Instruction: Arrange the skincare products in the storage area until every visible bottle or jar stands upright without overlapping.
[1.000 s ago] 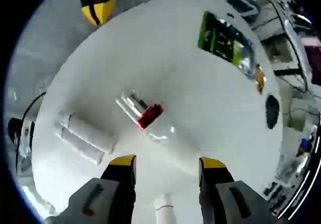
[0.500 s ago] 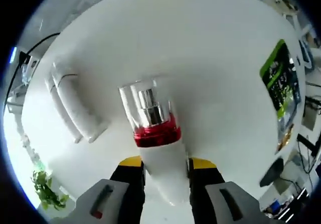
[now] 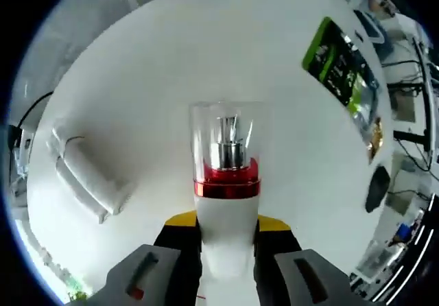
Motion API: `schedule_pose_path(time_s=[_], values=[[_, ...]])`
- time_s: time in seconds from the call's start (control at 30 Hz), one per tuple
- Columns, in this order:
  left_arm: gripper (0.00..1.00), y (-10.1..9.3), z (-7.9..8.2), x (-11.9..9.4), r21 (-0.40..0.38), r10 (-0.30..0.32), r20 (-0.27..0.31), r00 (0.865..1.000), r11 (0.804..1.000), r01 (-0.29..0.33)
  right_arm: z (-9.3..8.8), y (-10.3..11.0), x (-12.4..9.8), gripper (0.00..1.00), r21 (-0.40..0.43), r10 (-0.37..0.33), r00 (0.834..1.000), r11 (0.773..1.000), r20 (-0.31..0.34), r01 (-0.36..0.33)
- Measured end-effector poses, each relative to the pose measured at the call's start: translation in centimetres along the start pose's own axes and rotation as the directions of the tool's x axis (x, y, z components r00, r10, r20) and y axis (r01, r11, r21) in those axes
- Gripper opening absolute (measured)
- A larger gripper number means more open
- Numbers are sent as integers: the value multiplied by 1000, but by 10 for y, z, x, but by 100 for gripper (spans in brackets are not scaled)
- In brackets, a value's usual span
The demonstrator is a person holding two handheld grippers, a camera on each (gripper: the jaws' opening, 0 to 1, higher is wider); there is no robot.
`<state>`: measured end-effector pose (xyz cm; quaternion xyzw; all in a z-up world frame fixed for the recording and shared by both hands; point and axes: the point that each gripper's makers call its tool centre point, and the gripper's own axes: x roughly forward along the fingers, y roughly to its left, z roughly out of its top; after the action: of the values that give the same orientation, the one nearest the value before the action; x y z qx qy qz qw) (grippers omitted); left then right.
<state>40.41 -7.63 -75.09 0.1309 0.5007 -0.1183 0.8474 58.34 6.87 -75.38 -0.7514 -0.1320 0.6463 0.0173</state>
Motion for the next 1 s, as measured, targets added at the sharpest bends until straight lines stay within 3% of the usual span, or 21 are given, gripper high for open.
schedule_pose_path(time_s=[0.17, 0.27, 0.33, 0.4, 0.47, 0.5, 0.53, 0.57, 0.6, 0.63, 0.67, 0.7, 0.77, 0.8, 0.83, 0.87, 0.9, 0.93, 0.97, 1.0], values=[[0, 1, 0, 0, -4, 3, -1, 1000, 1000, -3, 1, -4, -15, 23, 135, -76, 997, 988, 20, 73], [0, 1, 0, 0, -4, 6, 0, 1000, 1000, -6, 3, -7, -27, 22, 258, -137, 990, 959, 47, 120], [0, 1, 0, 0, -3, 6, 1, 1000, 1000, -6, 4, -7, -36, 22, 343, -166, 985, 929, 52, 138], [0, 1, 0, 0, -2, 5, -2, 1000, 1000, -5, 3, -5, -43, 22, 446, -205, 977, 881, 63, 156], [0, 1, 0, -1, -3, 8, 0, 1000, 1000, -8, 2, -3, -49, 22, 559, -243, 967, 813, 73, 162], [0, 1, 0, -1, -2, 8, 0, 1000, 1000, -8, 1, 0, -52, 22, 635, -266, 960, 756, 81, 156], [0, 1, 0, -1, -2, 8, -1, 1000, 1000, -8, 0, 1, -53, 22, 653, -272, 959, 741, 82, 155], [0, 1, 0, -1, -1, 8, -1, 1000, 1000, -8, -2, 4, -57, 22, 725, -295, 951, 675, 95, 136], [0, 1, 0, -1, 0, 7, -1, 1000, 1000, -7, -3, 6, -59, 22, 741, -297, 950, 658, 94, 133], [0, 1, 0, -1, 1, 7, -1, 1000, 1000, -7, -5, 8, -65, 22, 783, -325, 942, 607, 87, 137], [0, 1, 0, -1, 2, 7, 0, 1000, 1000, -7, -6, 10, -69, 22, 809, -338, 937, 573, 86, 133], [0, 1, 0, -1, 4, 6, 1, 1000, 1000, -6, -8, 13, -75, 22, 849, -359, 930, 513, 82, 123], [0, 0, 1, -1, 7, 5, 4, 1000, 1000, -5, -10, 15, -86, 22, 903, -404, 911, 418, 83, 103], [0, 0, 2, -1, 9, 3, 5, 1000, 1000, -3, -11, 17, -95, 22, 938, -437, 896, 338, 84, 77], [0, 0, 1, -1, 10, 2, 5, 1000, 1000, -2, -14, 18, -99, 22, 960, -466, 881, 275, 82, 56], [0, -1, 1, -1, 11, -1, 5, 1000, 1000, 1, -13, 21, -110, 23, 983, -506, 858, 185, 82, 15], [0, -2, 1, -1, 13, -6, 3, 1000, 1000, 6, -13, 23, -117, 23, 991, -530, 844, 136, 82, -11], [0, -3, 1, -1, 14, -15, 1, 1000, 1000, 15, -19, 27, -122, 23, 997, -569, 819, 57, 70, -46], [0, -3, 1, -1, 16, -14, 4, 1000, 1000, 14, -22, 31, -125, 23, 997, -587, 807, 5, 61, -71], [0, -4, 2, -1, 18, -17, 9, 1000, 1000, 17, -23, 36, -134, 23, 990, -616, 786, -71, 54, -123]])
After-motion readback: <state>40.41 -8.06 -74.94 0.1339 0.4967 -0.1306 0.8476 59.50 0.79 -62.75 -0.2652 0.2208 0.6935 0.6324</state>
